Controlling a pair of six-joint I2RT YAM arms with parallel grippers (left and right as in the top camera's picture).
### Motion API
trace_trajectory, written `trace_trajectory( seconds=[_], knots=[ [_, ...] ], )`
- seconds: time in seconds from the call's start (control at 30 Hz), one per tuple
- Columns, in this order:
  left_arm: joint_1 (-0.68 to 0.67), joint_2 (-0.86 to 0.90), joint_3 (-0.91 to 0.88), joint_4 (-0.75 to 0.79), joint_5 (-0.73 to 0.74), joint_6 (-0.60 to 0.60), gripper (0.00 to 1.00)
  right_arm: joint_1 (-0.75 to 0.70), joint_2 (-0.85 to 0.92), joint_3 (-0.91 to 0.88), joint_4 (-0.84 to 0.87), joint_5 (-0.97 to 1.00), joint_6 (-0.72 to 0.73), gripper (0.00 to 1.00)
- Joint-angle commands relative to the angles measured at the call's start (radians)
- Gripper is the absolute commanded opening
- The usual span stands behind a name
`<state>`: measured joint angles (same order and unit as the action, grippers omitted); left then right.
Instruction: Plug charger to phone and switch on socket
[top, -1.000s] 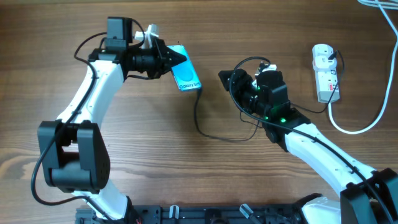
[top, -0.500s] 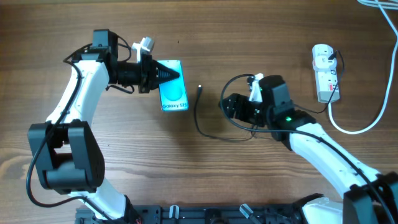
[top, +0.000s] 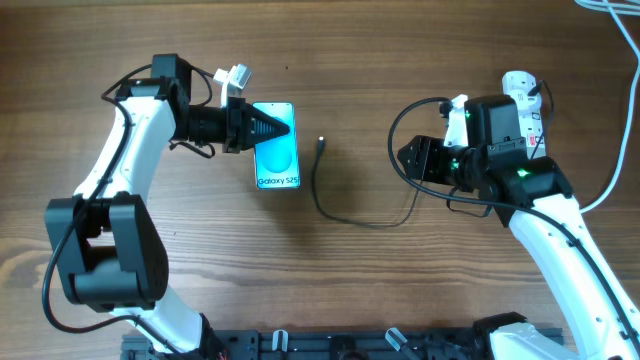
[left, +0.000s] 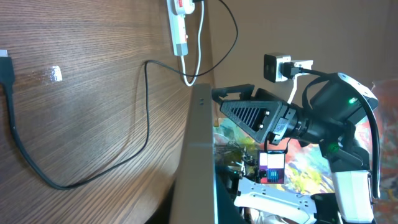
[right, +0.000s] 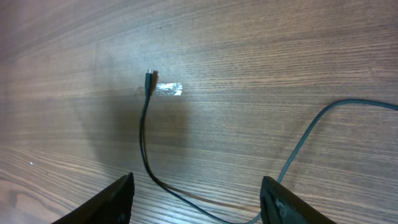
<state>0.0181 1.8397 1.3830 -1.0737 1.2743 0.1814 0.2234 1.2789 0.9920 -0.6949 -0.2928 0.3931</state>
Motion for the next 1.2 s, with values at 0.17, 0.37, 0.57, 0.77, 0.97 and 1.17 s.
trace_trajectory(
  seconds=[0.17,0.37,0.57,0.77,0.97,1.17],
  knots=[
    [-0.036,-0.022,0.010,-0.001,0.045,0.025,0.04,-0.002,-0.013,0.022,0.002,-0.136,-0.105,0.64],
    [-0.036,-0.022,0.010,-0.001,0.045,0.025,0.04,-0.002,-0.012,0.021,0.002,-0.158,-0.102,0.64],
    [-0.050,-0.022,0.010,0.000,0.029,0.025,0.04,-0.002,-0.011,0.021,0.003,-0.213,-0.104,0.65],
    [-0.084,-0.022,0.010,0.004,0.015,0.025,0.04,-0.002,-0.008,0.021,0.016,-0.296,-0.105,0.65],
    [-0.089,-0.022,0.010,0.004,0.015,0.025,0.04,-0.002,-0.005,0.021,0.028,-0.338,-0.105,0.65],
    [-0.089,-0.022,0.010,0.007,0.015,0.025,0.04,-0.002,-0.005,0.021,0.028,-0.338,-0.103,0.65]
  ],
)
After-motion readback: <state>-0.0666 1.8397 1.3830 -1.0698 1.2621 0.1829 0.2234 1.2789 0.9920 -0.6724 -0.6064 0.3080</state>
